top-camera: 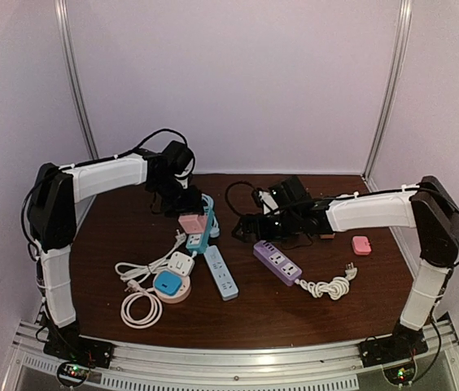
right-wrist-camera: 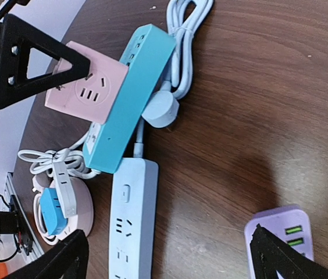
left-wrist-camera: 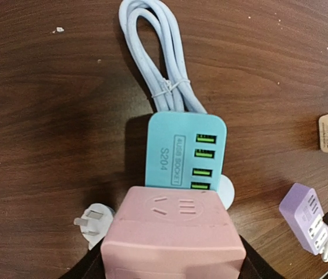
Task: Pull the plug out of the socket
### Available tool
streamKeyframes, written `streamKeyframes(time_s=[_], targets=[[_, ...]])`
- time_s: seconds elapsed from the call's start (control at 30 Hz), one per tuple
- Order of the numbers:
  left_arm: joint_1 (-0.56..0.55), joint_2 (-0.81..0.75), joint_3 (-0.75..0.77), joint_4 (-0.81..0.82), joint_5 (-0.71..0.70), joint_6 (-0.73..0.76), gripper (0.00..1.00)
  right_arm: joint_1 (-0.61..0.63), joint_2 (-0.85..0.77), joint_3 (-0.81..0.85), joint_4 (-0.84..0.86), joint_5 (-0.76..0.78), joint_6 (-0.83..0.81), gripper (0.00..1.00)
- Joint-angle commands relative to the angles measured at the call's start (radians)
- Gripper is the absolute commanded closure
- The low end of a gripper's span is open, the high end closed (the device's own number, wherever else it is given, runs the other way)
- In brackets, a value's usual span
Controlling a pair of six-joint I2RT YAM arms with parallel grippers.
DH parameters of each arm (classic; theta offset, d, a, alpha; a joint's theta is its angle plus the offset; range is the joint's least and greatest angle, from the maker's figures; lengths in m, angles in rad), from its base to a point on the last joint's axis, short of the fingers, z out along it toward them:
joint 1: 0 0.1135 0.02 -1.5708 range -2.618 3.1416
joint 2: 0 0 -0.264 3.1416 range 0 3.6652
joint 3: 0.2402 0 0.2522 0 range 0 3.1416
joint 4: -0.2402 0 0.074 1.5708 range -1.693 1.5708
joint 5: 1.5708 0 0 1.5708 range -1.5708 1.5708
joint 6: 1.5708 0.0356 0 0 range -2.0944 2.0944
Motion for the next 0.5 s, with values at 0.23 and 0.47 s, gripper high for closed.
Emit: streamKeyframes(time_s=[0.23,0.47], targets=[[0.002,-0.033,0.01,0.155,0.066,-0.136,0.73,0.037,0.181,0.188,0.152,-0.133,0.08,0.06],[0.01,-0.085,-0.038,0.197,0.085,-0.149,0.73,0.06,0.276,0.284,0.141,-0.163,0.093,0.16]])
